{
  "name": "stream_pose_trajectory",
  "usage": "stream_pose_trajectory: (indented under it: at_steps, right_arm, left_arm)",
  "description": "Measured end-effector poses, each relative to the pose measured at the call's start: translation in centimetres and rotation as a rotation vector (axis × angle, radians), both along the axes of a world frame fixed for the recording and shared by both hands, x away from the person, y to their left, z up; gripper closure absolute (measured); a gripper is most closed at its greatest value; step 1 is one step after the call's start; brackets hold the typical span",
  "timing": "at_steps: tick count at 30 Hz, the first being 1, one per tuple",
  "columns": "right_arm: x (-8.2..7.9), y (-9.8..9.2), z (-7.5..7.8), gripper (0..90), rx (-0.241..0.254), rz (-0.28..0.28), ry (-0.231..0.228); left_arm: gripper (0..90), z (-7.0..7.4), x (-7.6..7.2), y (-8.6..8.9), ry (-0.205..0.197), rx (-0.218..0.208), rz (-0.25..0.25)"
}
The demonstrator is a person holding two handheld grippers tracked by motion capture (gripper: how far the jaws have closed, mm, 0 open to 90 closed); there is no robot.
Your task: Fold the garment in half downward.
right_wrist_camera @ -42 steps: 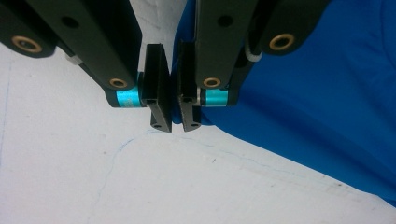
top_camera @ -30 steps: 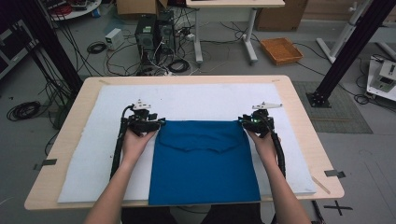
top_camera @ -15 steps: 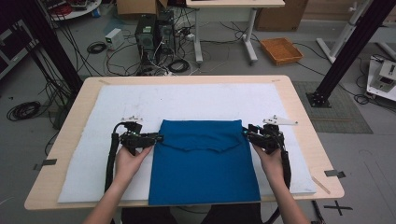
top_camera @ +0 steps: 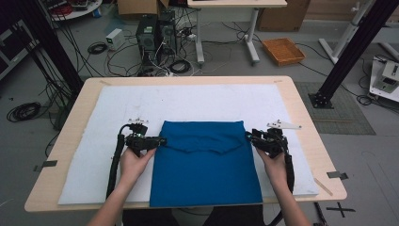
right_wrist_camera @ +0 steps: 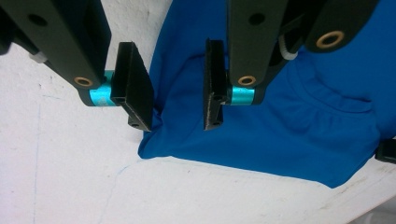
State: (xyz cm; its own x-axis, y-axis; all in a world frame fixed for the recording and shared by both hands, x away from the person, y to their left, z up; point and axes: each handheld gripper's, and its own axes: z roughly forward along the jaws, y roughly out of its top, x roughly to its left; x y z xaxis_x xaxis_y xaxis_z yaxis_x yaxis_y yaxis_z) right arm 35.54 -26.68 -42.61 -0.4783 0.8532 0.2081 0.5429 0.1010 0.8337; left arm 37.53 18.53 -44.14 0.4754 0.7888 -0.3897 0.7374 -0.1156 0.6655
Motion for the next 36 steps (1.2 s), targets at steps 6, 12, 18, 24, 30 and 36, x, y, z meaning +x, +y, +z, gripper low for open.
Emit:
stream_pose_trajectory:
  at_steps: [6,12,18,24,30,36]
  right_arm:
    - [-0.1,0.1,-0.1,64.3,-0.005,0.005,0.006]
    - [-0.1,0.3,-0.2,66.1,-0.008,0.012,0.011]
    - [0.0,0.5,-0.4,68.5,0.007,0.016,0.031]
    - [0.7,1.1,-1.6,68.2,-0.016,0.006,0.136]
    - [1.0,1.8,-2.2,65.0,-0.026,0.019,0.162]
    - [1.1,2.1,-2.2,65.0,-0.030,0.030,0.164]
  left_arm:
    - [67.7,0.0,-0.1,0.1,-0.004,0.020,0.015]
    - [78.6,-0.1,-0.1,-0.3,-0.024,0.035,0.002]
    - [87.2,0.3,-0.3,-0.5,-0.060,0.036,-0.010]
    - [89.5,0.3,-0.3,-0.7,-0.075,0.036,-0.023]
    - [89.5,0.4,-0.3,-0.4,-0.082,0.018,-0.015]
    - [82.1,0.3,-0.1,-0.2,-0.046,0.024,0.005]
